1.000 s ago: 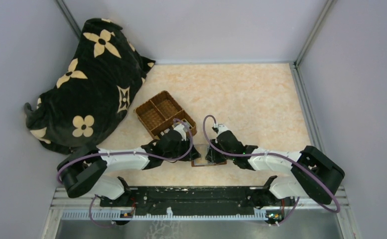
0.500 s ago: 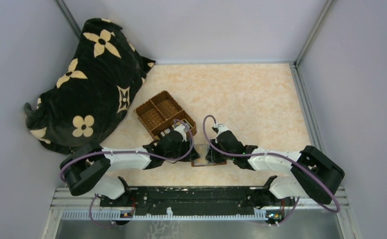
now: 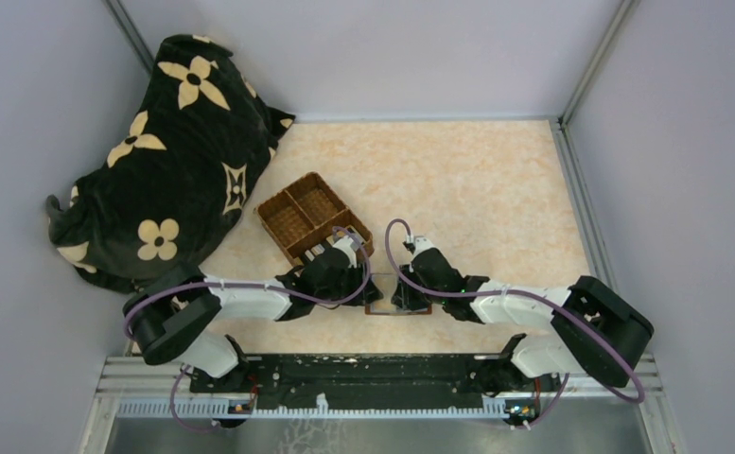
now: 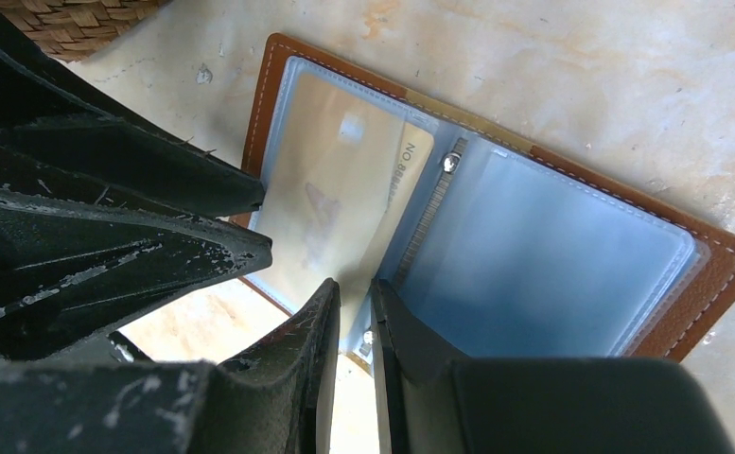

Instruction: Take the credit cards out of the card holder

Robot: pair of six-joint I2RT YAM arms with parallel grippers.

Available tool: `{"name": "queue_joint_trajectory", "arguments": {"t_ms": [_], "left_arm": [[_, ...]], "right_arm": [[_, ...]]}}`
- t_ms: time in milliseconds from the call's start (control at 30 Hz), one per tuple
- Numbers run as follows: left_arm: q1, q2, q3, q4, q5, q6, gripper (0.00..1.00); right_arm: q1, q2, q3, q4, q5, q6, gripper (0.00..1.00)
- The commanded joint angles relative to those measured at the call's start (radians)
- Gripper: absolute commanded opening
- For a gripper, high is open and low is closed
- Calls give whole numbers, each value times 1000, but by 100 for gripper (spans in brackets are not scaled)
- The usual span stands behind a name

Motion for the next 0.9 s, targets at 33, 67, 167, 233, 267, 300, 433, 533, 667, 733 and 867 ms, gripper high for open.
{"name": "queue_joint_trajectory", "arguments": {"t_ms": [33, 67, 167, 233, 267, 300, 433, 533, 667, 733, 867], "left_arm": [[-16, 47, 20, 49, 68, -21, 40], [-16, 51, 21, 60, 77, -24, 40], [-19, 61, 26, 88, 100, -32, 40], [-19, 63, 27, 111, 119, -41, 40], [-19, 62, 28, 123, 130, -46, 40], [-20, 61, 29, 132, 139, -49, 40], [-23, 52, 35, 151, 161, -58, 40], [-29, 35, 40, 151, 168, -61, 40], [-36, 6, 49, 131, 165, -58, 40], [-41, -10, 54, 120, 162, -57, 40], [-51, -33, 64, 104, 158, -55, 40]], "right_arm": [[6, 10, 0, 62, -17, 2, 19], [6, 11, 0, 62, -17, 2, 19], [6, 11, -2, 66, -17, 4, 19], [6, 13, -2, 66, -17, 3, 19], [6, 15, -1, 66, -16, 3, 19], [6, 16, -1, 66, -15, 3, 19], [6, 28, -1, 72, -15, 3, 19], [5, 36, -2, 76, -15, 3, 19], [5, 42, -4, 82, -15, 4, 19], [6, 43, -6, 85, -15, 3, 19], [6, 47, -10, 91, -13, 6, 19]]}}
